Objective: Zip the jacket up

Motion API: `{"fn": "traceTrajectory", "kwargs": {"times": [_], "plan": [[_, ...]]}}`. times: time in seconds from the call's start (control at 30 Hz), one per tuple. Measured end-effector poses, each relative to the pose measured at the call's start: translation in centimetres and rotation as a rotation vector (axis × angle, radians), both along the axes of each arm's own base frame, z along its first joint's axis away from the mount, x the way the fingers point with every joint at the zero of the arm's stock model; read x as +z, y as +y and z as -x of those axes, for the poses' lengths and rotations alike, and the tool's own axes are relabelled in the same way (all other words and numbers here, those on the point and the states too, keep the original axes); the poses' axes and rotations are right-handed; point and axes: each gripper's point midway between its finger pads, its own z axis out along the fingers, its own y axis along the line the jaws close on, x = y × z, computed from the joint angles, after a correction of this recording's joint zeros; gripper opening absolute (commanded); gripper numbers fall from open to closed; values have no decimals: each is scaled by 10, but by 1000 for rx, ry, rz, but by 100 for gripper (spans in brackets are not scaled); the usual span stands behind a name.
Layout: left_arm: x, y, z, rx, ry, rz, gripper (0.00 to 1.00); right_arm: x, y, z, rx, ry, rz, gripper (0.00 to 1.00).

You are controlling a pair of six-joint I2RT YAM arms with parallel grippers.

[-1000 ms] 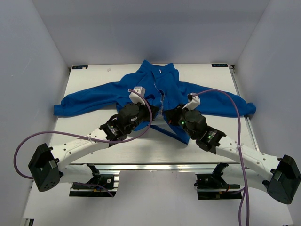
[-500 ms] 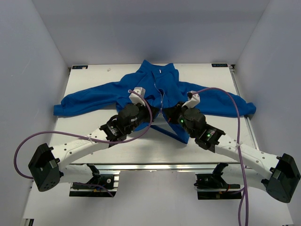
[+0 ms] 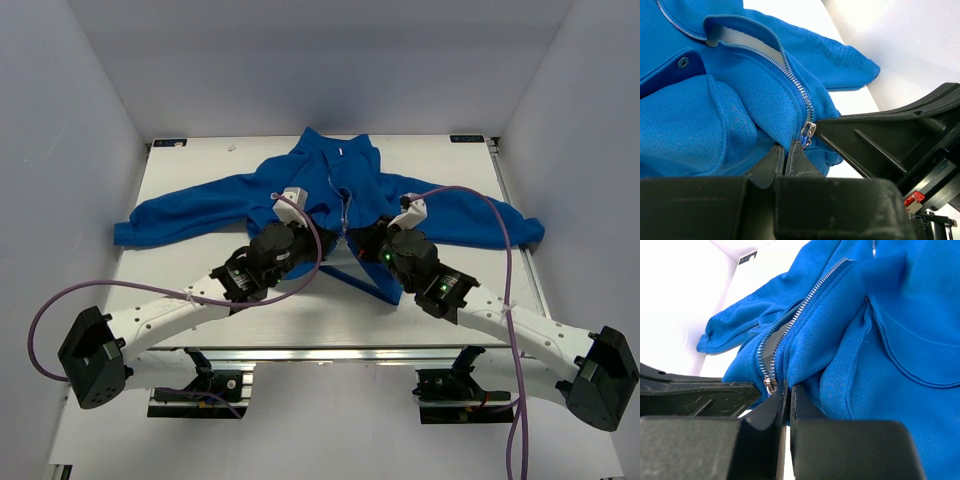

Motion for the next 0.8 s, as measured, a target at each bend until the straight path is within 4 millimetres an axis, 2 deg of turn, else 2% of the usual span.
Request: {"fn": "traceTrajectory", "kwargs": {"times": [0.27, 0.8], "plan": [[7, 3, 0, 9, -13, 12, 0, 1, -5, 3, -6, 5, 8, 0], [8, 3, 0, 9, -21, 11, 0, -5, 1, 8, 37, 26, 13, 0]]}}
